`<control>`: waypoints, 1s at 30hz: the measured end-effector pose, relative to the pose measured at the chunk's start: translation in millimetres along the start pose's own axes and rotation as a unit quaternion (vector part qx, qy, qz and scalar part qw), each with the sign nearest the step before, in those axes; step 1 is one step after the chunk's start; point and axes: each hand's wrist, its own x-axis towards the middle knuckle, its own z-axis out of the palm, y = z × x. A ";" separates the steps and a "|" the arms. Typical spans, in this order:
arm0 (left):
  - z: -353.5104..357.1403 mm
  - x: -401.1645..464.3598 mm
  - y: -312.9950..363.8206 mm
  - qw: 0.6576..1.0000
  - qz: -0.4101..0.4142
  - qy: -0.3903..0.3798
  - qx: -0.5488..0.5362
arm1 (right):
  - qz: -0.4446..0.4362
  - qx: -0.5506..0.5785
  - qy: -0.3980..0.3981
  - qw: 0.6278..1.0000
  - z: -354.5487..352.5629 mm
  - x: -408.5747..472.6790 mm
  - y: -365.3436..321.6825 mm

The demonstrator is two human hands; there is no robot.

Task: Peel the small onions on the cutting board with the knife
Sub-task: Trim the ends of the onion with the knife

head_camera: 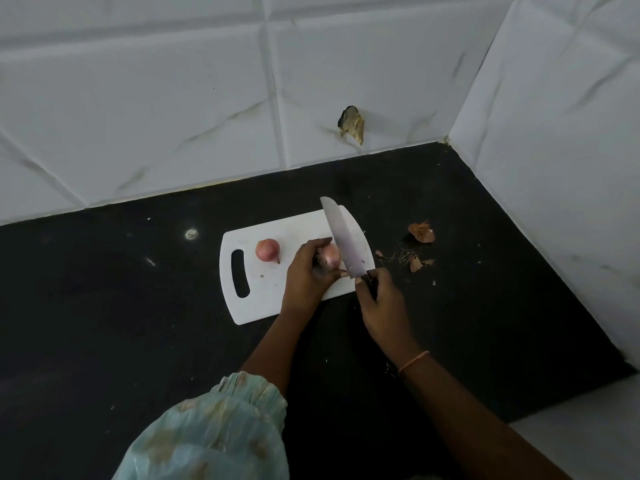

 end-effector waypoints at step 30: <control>-14.0 5.1 -8.0 0.997 -0.013 -0.004 -0.079 | -0.018 -0.098 0.058 0.993 24.3 18.4 -17.2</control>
